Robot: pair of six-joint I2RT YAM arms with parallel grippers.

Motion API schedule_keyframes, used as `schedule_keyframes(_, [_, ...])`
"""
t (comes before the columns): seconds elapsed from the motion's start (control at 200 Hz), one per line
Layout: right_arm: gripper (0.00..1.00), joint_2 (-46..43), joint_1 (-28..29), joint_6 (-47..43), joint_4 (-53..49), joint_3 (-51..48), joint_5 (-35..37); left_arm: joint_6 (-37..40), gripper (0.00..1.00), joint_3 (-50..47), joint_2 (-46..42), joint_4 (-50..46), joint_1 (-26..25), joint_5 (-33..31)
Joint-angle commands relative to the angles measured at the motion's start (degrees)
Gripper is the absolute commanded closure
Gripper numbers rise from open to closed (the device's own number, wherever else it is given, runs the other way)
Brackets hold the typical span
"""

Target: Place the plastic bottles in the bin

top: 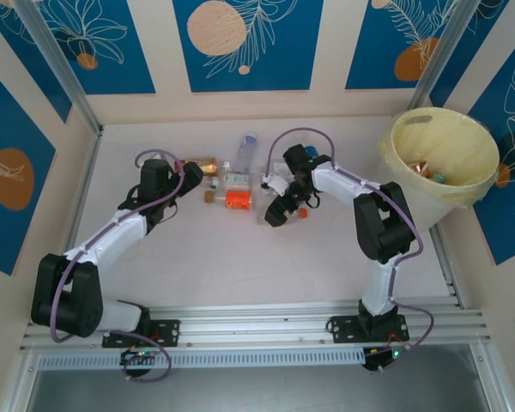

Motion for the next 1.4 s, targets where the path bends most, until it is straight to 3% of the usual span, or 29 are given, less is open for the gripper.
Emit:
schedule_keyframes(0.0, [0.07,-0.8,2.57,-1.91,-1.88,-1.28,4.2,0.45,0.0,-0.81,-0.47,0.51,0.86,0.35])
schedule_keyframes(0.135, [0.07,-0.37,5.1,-3.04,-1.61,-3.54,10.22,0.14,0.0,-1.01,-0.1,0.62,0.96,0.56])
schedule_keyframes(0.485, [0.06,1.49,6.96,-2.38,1.07,-5.87,14.68,-0.04,0.0,-1.1,0.49,0.63,1.39,1.08])
schedule_keyframes(0.61, [0.18,0.66,6.23,1.96,1.17,-4.81,13.55,-0.05,0.0,-1.23,0.49,0.54,1.47,0.97])
schedule_keyframes(0.73, [0.35,0.05,6.05,4.55,1.15,-4.72,13.31,-0.14,0.0,-1.27,0.58,0.54,1.7,0.96])
schedule_keyframes(0.805, [0.34,0.21,6.15,5.18,0.99,-4.81,12.98,-0.25,0.0,-1.27,0.71,0.71,1.81,1.08])
schedule_keyframes(0.93, [0.23,1.38,6.79,5.23,1.57,-4.97,12.9,-0.54,0.0,-1.3,1.12,0.89,1.88,1.49])
schedule_keyframes(1.035, [0.22,2.76,7.7,5.32,1.78,-4.82,15.45,-0.71,0.0,-1.35,1.24,0.81,2.0,1.88])
schedule_keyframes(1.165, [0.37,0.52,7.82,6.37,4.62,-6.37,19.7,-0.64,0.0,-1.32,1.09,0.82,2.11,2.02])
schedule_keyframes(1.395, [0.47,-12.58,6.31,9.22,8.96,-10.01,18.13,-0.37,0.0,0.27,1.58,-1.03,2.11,1.77])
